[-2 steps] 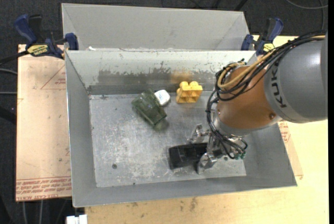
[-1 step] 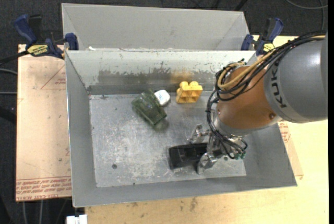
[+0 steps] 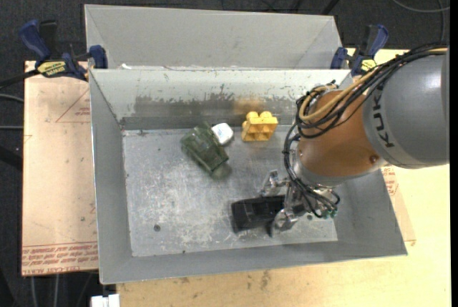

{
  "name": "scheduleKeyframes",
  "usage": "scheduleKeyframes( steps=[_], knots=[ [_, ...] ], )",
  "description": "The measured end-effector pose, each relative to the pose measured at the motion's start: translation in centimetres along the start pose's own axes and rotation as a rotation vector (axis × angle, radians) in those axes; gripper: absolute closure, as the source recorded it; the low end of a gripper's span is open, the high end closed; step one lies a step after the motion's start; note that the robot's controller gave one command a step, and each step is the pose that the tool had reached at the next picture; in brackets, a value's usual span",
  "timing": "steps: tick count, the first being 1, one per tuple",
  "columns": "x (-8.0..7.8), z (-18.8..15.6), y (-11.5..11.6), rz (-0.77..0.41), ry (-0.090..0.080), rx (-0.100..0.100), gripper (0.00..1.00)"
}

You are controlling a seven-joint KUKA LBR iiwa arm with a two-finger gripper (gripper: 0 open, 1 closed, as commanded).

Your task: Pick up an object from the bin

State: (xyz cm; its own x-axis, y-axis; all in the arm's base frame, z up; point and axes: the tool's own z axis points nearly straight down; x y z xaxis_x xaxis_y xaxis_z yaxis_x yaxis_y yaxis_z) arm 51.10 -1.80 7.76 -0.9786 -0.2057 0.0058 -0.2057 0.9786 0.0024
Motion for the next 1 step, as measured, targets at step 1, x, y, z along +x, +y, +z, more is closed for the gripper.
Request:
scheduleKeyframes(
  steps=[1],
  knots=[
    [0.04,-0.28,0.02,0.0,-0.002,0.001,1.0]
  ],
)
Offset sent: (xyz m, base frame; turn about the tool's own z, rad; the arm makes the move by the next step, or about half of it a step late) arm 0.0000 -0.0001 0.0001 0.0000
